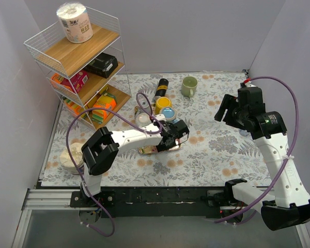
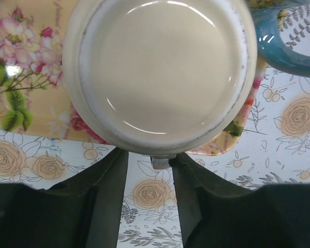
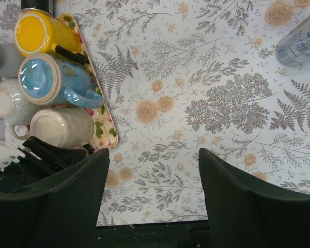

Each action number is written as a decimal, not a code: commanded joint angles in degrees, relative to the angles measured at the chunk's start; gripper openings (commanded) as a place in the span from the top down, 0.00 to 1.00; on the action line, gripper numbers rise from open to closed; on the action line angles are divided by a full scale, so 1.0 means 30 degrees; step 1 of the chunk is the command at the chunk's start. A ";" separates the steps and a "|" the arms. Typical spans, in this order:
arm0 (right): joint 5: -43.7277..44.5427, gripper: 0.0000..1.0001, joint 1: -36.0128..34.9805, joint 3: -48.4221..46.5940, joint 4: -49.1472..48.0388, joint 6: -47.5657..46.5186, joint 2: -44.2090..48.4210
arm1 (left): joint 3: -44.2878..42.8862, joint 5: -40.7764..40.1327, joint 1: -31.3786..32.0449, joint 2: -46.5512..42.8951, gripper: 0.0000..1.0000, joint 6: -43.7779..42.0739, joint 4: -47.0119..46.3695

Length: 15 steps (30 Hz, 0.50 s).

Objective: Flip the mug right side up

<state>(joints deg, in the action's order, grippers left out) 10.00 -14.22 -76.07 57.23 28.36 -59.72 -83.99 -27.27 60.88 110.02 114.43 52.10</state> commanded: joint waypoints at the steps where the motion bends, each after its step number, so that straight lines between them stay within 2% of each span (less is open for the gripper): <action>1: 0.0036 0.24 0.0110 0.0074 -0.0151 0.0097 0.0338 | 0.0573 -0.0462 0.0067 -0.1867 0.64 0.8936 -0.0168; 10: 0.0036 0.25 0.0110 0.0279 -0.0239 0.0215 0.0426 | 0.0925 -0.0813 0.0038 -0.2365 0.67 0.8761 -0.0285; 15: -0.0023 0.25 0.0140 0.0543 -0.0356 0.0273 0.0455 | 0.0778 -0.1281 0.0038 -0.2074 0.75 0.7679 -0.0870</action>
<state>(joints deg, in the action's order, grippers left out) 10.02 -14.20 -75.00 57.17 28.60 -59.31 -81.69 -27.83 60.88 106.17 114.45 51.05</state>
